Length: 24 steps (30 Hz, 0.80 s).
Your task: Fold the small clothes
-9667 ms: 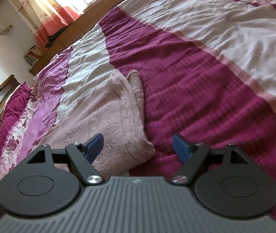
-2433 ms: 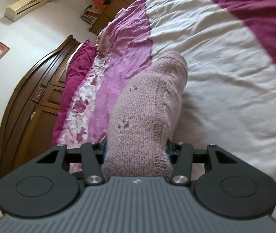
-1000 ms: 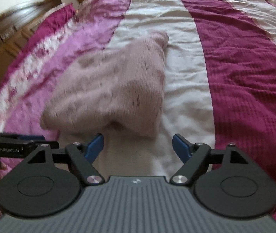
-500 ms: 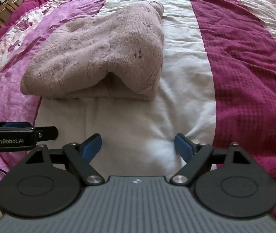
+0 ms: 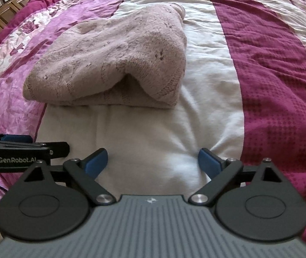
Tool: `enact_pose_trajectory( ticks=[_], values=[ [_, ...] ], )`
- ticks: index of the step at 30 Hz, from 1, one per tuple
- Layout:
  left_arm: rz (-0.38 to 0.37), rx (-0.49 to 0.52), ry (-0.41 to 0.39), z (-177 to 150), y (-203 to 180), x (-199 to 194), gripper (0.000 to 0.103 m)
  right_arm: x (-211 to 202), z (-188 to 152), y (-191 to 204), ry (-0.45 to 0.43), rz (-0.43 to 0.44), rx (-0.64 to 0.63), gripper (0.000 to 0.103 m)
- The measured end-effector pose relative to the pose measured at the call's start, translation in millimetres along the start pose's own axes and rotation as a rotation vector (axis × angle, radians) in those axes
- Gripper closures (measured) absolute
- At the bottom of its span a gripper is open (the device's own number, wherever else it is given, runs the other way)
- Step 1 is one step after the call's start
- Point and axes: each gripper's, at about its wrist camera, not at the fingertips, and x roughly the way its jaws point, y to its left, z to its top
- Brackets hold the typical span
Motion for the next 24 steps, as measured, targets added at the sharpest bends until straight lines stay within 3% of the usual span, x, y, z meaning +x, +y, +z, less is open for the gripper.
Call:
enact_pose_trajectory(
  ticks=[24],
  values=[
    [0.011,0.003,-0.018,-3.1,-0.3,-0.4,0.018,1.2,-1.1,0.4,-0.009,0.001,-0.005,0.005]
  ],
)
